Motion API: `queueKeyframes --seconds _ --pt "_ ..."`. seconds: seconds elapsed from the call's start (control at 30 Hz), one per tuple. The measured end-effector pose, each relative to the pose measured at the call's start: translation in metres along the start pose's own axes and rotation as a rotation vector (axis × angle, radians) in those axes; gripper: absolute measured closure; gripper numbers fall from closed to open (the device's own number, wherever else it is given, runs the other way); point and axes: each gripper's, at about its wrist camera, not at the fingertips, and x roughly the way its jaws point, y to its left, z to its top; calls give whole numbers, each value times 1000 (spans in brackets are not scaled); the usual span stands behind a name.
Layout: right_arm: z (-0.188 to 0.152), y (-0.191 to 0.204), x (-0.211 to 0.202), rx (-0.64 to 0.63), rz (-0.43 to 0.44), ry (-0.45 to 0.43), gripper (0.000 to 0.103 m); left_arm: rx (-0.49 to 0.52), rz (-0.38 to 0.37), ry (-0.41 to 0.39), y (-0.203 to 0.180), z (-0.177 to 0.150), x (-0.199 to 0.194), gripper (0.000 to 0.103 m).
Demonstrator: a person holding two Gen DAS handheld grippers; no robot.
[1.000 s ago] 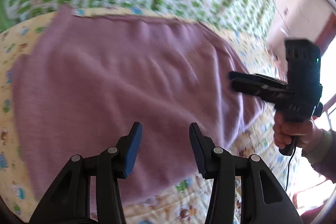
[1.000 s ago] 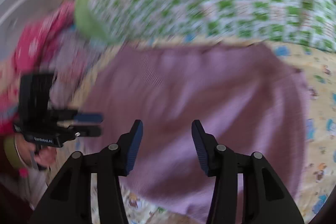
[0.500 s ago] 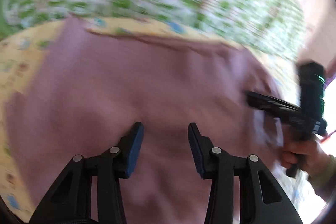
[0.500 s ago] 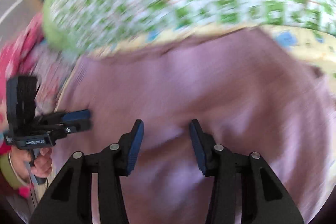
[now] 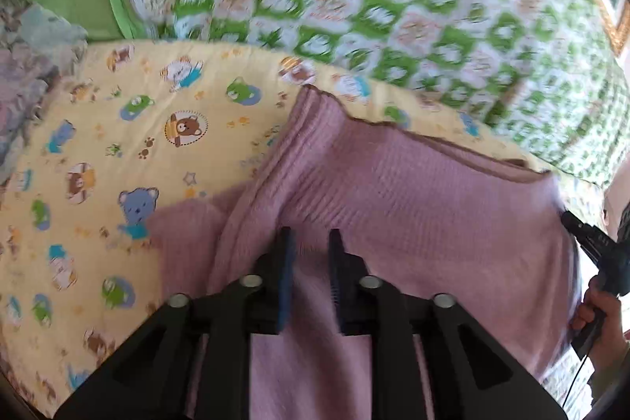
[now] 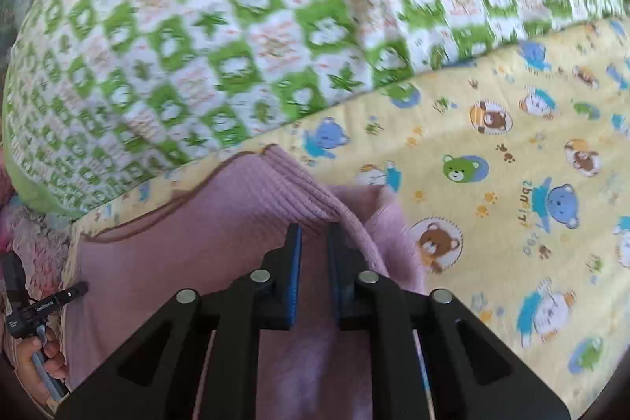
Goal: Fold small clothes
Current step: 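Move both open grippers over the folded sweater to reposition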
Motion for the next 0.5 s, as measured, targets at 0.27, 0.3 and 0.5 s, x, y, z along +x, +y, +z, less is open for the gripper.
queueKeyframes --seconds 0.27,0.3,0.5 --pt "-41 104 -6 -204 238 139 70 29 -92 -11 -37 -58 -58 58" --pt "-49 122 4 -255 290 190 69 14 -88 -7 -37 -65 -62 58" --pt "-87 188 62 -451 433 436 69 -94 -85 48 -2 -104 -74 54"
